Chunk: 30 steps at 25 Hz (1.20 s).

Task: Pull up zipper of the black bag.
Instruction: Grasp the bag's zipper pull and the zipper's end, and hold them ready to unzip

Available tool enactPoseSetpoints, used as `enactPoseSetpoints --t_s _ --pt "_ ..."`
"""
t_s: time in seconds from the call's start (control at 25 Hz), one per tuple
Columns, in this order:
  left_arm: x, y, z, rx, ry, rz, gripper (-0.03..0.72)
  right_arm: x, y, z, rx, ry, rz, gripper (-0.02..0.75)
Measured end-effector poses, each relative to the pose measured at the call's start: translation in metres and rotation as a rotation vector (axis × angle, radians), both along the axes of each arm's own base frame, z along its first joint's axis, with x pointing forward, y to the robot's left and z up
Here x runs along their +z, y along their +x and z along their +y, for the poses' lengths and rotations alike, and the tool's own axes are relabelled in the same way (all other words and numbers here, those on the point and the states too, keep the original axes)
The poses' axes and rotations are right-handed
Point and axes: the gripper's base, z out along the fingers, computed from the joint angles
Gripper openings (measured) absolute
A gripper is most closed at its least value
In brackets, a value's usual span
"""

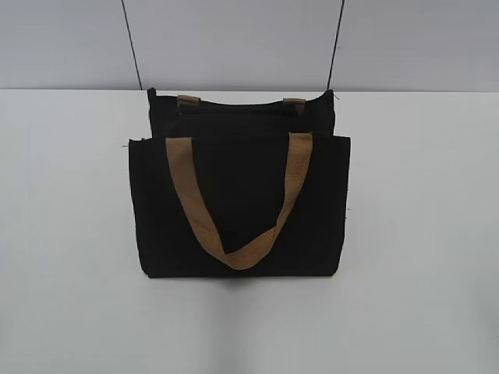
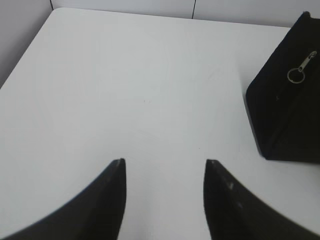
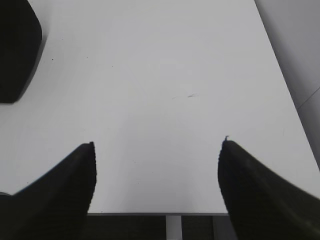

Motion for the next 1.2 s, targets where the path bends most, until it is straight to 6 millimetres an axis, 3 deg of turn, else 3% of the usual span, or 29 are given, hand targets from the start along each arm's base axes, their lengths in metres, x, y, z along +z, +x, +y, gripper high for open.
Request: enactPoseSetpoints --t_s 0.32,0.88,1.2 --pt "0.0 0.0 0.0 0.0 0.0 0.0 0.354 0.0 0.0 0.0 0.0 0.0 0.0 0.575" --pt "0.0 0.0 0.0 0.0 0.0 0.0 0.253 0.0 0.0 0.0 0.0 0.0 0.0 0.575" --pt "0.0037 -0.0006 -0.0009 -0.006 -0.01 -0.024 0.24 0.0 0.0 0.0 0.0 0.0 0.0 0.575"
